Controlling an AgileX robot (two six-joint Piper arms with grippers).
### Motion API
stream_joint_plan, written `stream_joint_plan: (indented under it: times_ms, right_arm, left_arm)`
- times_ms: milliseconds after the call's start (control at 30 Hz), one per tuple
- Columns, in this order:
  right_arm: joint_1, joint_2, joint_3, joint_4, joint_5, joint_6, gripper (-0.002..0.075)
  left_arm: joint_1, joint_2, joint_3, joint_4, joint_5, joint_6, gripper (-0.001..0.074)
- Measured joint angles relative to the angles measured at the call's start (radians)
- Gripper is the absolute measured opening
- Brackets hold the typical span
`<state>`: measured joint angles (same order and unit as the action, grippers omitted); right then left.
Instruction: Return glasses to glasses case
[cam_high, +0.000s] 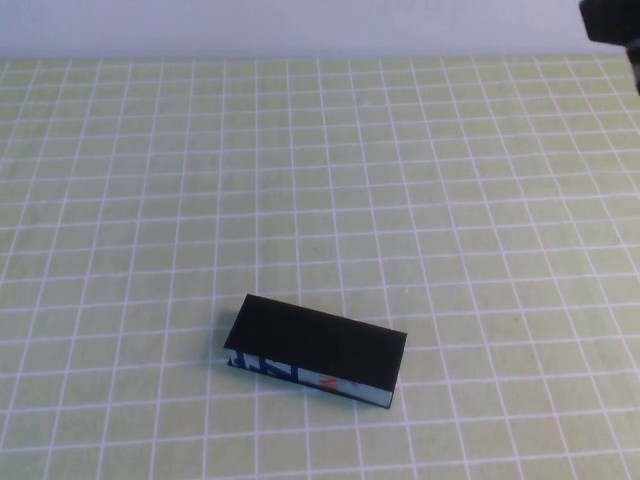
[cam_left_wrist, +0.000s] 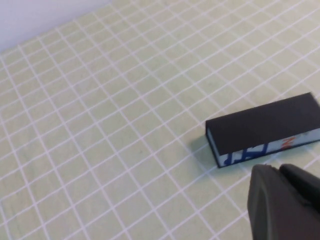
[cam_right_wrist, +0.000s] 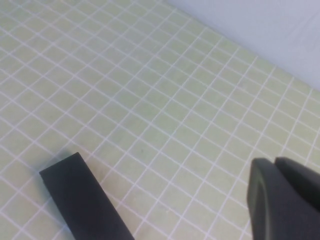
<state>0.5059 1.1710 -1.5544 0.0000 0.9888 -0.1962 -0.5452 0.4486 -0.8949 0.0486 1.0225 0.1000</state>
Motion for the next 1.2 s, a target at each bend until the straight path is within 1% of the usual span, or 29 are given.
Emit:
stream_joint_plan:
  times_ms: [133, 300, 433, 567, 867, 1033, 1200]
  right_arm:
    - [0.0, -0.167, 0.248, 0.006, -0.15, 0.004, -0.0017]
    - [0.0, -0.379, 0.545, 0.022, -0.329, 0.046, -0.0017]
    - [0.0, -0.536, 0.768, 0.011, -0.402, 0.053, -0.0017]
    - [0.0, -0.683, 0.927, 0.0, -0.463, 0.055, -0.0017]
    - [0.0, -0.946, 1.149, 0.009, -0.52, 0.058, -0.0017]
    - [0.0, -1.015, 1.175, 0.03, -0.512, 0.058, -0.0018]
    - [0.0, -1.019, 1.176, 0.039, -0.501, 0.058, -0.0018]
  left_arm:
    - [0.0, -0.055, 0.0, -0.054, 0.0, -0.004, -0.0004]
    - [0.0, -0.066, 0.0, -0.101, 0.002, -0.008, -0.0004]
    - [0.0, -0.066, 0.0, -0.125, 0.006, -0.008, -0.0004]
    - [0.0, -0.066, 0.0, -0.129, 0.006, -0.008, -0.0004]
    - [0.0, -0.066, 0.0, -0.156, 0.012, -0.019, -0.0004]
    - [0.0, -0.066, 0.0, -0.16, 0.034, -0.022, -0.0004]
    - [0.0, -0.066, 0.0, -0.16, 0.047, -0.024, -0.0004]
